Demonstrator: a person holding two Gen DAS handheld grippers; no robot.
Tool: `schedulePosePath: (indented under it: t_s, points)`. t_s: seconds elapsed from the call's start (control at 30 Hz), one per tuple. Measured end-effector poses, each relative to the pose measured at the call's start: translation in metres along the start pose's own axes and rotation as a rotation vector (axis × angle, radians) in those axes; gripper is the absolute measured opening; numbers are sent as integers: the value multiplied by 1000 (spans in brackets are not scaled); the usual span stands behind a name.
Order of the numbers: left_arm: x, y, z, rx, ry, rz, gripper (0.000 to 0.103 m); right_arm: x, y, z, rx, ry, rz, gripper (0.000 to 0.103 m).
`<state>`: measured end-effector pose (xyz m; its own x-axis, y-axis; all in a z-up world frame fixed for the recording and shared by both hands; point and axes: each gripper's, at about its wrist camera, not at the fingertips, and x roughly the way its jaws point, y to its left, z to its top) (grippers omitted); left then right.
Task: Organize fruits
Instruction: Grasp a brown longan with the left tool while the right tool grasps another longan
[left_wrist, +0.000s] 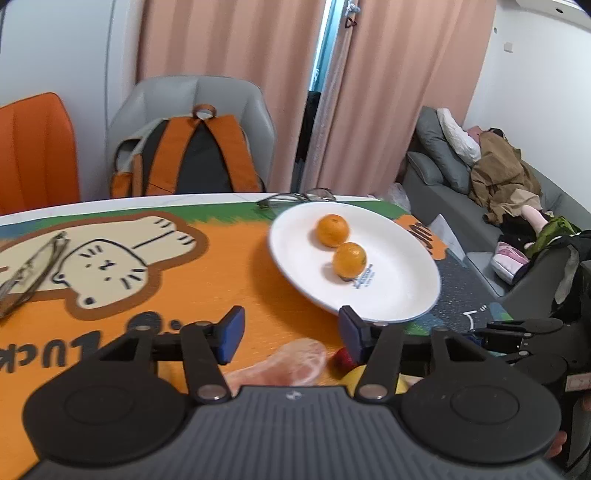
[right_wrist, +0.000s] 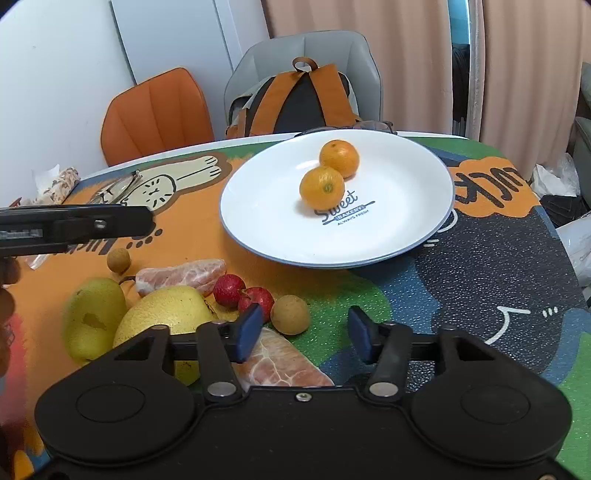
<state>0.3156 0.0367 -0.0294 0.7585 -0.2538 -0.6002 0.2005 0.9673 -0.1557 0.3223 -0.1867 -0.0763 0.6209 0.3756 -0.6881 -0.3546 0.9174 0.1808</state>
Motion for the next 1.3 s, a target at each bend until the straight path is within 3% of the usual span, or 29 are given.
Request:
schedulePosePath:
  t_s: [0.13,0.27,0.5,0.8,0.97,1.3]
  points:
    - [-12,10,-4,-4,-25,28,76,3,3,-2,-10,-4,-3,67]
    - [-18,25,-7,-20,-28,60,85,4,6,-4,-8,-14,5,76]
    - [-20,53,-16,-42,-12,123,88,5,6,-6,-10,-31,0,77]
    - [-5,77,-35,20,8,207,88,5,10,-8,-28,-32,28,43]
    - [1,89,-40,15,17,193,88,5,17,-7,-53,-42,16,26]
    - [12,94,-43,-18,22,137,88,0,13,-9,-69,-50,-23,26]
